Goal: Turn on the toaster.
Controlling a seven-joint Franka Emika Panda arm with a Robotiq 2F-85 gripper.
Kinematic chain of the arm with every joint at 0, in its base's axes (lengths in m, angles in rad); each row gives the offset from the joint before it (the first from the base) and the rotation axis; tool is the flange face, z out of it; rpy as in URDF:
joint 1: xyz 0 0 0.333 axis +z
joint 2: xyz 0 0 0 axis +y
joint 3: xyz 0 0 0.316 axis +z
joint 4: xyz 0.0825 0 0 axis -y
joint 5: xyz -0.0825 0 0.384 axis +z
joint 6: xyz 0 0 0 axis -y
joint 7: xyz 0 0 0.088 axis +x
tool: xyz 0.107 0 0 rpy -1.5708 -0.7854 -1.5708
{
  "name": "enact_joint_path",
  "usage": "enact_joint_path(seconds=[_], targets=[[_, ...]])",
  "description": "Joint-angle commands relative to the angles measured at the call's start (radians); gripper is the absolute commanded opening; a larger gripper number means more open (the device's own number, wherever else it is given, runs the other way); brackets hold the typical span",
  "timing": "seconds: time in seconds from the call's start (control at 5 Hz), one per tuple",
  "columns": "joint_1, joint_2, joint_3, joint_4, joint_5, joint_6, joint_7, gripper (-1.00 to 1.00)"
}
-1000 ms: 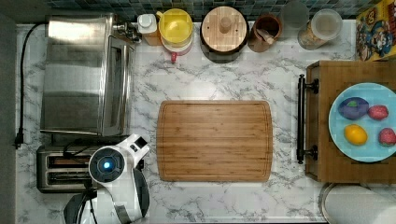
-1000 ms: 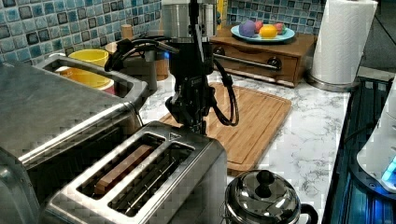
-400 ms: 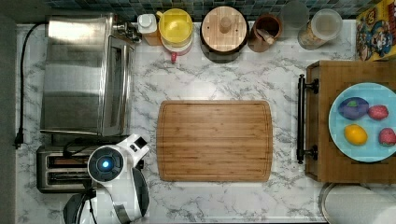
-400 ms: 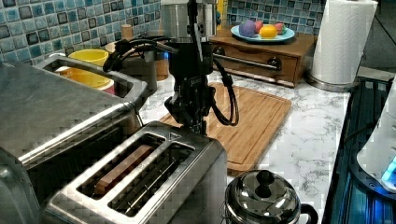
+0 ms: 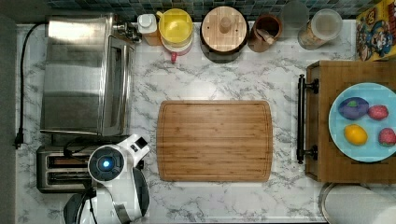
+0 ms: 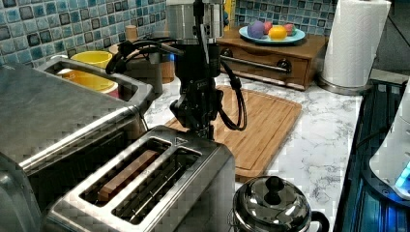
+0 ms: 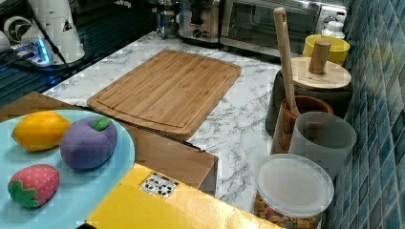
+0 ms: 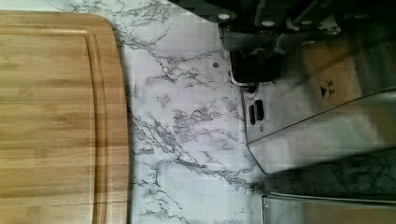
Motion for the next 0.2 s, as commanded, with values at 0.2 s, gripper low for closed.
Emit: enact_joint_path(seconds=[0.2], targets=[[-0.029,0.145,-0.042,-0.123,-0.019,-0.022,0.06,-1.0]])
